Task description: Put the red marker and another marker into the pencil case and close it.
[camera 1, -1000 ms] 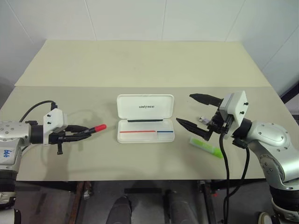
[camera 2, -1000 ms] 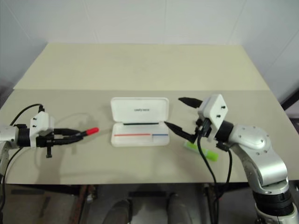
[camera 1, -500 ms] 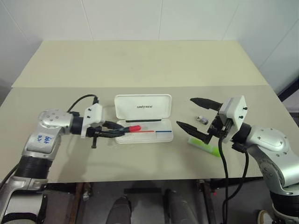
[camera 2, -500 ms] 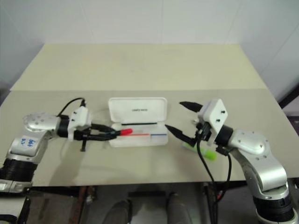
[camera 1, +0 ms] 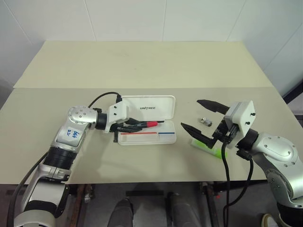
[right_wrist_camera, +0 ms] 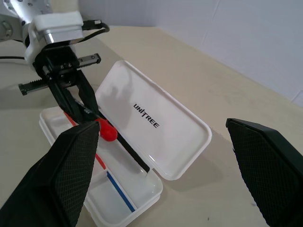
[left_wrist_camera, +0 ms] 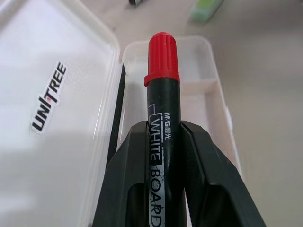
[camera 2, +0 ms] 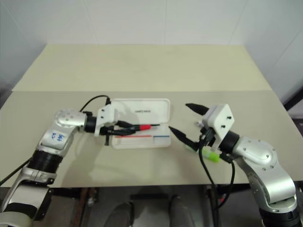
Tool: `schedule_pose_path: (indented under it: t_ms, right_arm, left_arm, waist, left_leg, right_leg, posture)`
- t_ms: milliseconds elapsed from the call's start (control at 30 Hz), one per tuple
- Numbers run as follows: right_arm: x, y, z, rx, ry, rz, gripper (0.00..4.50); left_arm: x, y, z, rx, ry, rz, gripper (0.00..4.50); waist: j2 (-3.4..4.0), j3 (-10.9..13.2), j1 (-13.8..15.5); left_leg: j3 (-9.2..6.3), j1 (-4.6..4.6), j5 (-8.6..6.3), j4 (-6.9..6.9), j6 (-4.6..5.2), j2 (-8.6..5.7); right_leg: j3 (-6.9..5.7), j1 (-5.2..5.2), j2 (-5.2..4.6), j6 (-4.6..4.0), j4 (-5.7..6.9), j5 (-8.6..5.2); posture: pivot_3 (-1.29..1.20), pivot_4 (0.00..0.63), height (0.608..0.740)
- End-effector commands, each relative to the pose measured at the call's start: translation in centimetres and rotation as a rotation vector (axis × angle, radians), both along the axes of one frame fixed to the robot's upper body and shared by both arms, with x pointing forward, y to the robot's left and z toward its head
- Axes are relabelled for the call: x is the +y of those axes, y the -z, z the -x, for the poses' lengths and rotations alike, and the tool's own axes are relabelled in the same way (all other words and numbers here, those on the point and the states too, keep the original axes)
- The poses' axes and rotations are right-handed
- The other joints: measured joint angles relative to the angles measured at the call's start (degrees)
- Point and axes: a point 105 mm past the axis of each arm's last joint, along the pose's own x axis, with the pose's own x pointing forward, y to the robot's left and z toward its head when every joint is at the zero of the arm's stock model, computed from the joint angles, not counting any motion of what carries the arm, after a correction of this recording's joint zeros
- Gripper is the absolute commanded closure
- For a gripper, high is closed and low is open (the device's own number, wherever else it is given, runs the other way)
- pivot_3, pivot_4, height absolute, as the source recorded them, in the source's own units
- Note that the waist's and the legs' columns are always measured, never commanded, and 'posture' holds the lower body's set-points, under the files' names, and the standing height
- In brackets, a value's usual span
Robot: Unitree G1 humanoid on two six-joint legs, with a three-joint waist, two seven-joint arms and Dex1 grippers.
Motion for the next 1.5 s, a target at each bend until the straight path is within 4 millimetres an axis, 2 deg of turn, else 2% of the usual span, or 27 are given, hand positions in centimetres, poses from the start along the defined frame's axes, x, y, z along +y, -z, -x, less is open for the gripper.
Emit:
schedule_pose_path:
  t_ms: [33, 400, 700, 800, 933, 1100, 1200, 1300, 1400, 1500]
  right_arm:
    - [-0.2, -1.4, 0.8, -0.062, 0.015, -0.008, 0.00]
    - [-0.3, -1.6, 0.9, -0.068, 0.033, -0.012, 0.00]
    - [-0.3, -1.7, 0.9, -0.067, 0.034, -0.014, 0.00]
    - [-0.2, -1.6, 0.8, -0.065, 0.030, -0.016, 0.00]
    - [-0.2, -1.6, 0.7, -0.061, 0.023, -0.016, 0.00]
    - [-0.6, -1.1, 0.9, -0.026, 0.010, 0.010, 0.00]
    - [-1.6, -0.4, 1.1, 0.017, 0.028, 0.027, 0.00]
    - [-3.3, 1.0, 1.3, 0.082, 0.060, 0.055, 0.00]
    - [-5.7, 3.3, 1.5, 0.182, 0.099, 0.087, 0.00]
    - [-7.4, 5.2, 1.5, 0.256, 0.120, 0.107, 0.00]
  left_arm:
    - [-0.8, -1.1, -0.6, -0.072, 0.025, -0.001, 4.00]
    - [-2.7, -0.1, -1.5, -0.077, 0.032, -0.009, 4.00]
    - [-3.1, -0.2, -1.0, -0.077, 0.043, -0.008, 0.98]
    - [-3.3, -0.8, -0.6, -0.087, 0.057, 0.004, 0.02]
    - [-3.8, -2.0, 0.1, -0.099, 0.086, 0.036, 0.02]
    - [-4.0, -4.0, 2.2, -0.052, 0.141, 0.120, 0.02]
    - [-2.8, -5.0, 4.0, -0.012, 0.181, 0.161, 0.02]
    - [-0.6, -5.9, 5.2, 0.009, 0.158, 0.191, 0.02]
    - [2.2, -6.7, 6.0, 0.000, 0.124, 0.208, 0.02]
    - [3.4, -6.7, 6.3, 0.010, 0.107, 0.197, 0.02]
  waist:
    - [0.00, 0.00, 0.07]
    - [0.00, 0.00, 0.06]
    - [0.00, 0.00, 0.10]
    - [0.00, 0.00, 0.10]
    - [0.00, 0.00, 0.10]
    - [0.00, 0.00, 0.02]
    - [0.00, 0.00, -0.03]
    - [0.00, 0.00, -0.09]
    - [-0.01, 0.00, -0.04]
    - [-0.01, 0.00, -0.02]
  left_leg:
    - [0.00, -0.01, 0.00, 0.00, 0.00, 0.00]
    - [0.00, -0.04, 0.00, 0.03, 0.00, -0.01]
    - [0.00, -0.02, 0.00, 0.05, 0.00, -0.01]
    - [0.00, -0.02, 0.00, 0.04, 0.00, -0.01]
    - [0.00, -0.03, 0.00, 0.03, 0.00, -0.01]
    - [0.00, -0.02, 0.00, 0.03, 0.00, -0.01]
    - [0.00, -0.02, 0.00, 0.01, 0.00, -0.01]
    - [0.00, 0.00, -0.01, -0.02, 0.02, 0.00]
    - [0.00, 0.02, -0.02, 0.01, 0.03, 0.00]
    - [0.01, 0.05, -0.02, 0.07, 0.02, 0.00]
  right_leg:
    - [0.00, 0.00, 0.00, 0.00, 0.00, 0.00]
    - [0.00, 0.03, 0.00, 0.12, -0.05, 0.06]
    - [0.01, 0.04, 0.00, 0.09, -0.04, 0.05]
    - [0.01, 0.03, 0.00, 0.10, -0.04, 0.06]
    - [0.01, 0.03, 0.00, 0.12, -0.04, 0.07]
    - [0.01, 0.03, 0.00, 0.10, -0.03, 0.06]
    - [0.01, 0.03, 0.00, 0.09, -0.03, 0.05]
    - [0.01, 0.03, 0.00, 0.09, -0.01, 0.04]
    - [0.01, 0.04, 0.00, 0.01, -0.01, -0.02]
    - [0.01, 0.13, -0.01, 0.01, -0.17, -0.02]
  posture:
    - [0.00, 0.150, 0.740]
    - [0.00, 0.150, 0.740]
    - [0.00, 0.150, 0.740]
    - [0.00, 0.150, 0.740]
    - [0.00, 0.150, 0.740]
    - [0.00, 0.150, 0.740]
    - [0.00, 0.150, 0.740]
    - [0.00, 0.150, 0.740]
    - [0.00, 0.150, 0.740]
    - [0.00, 0.150, 0.740]
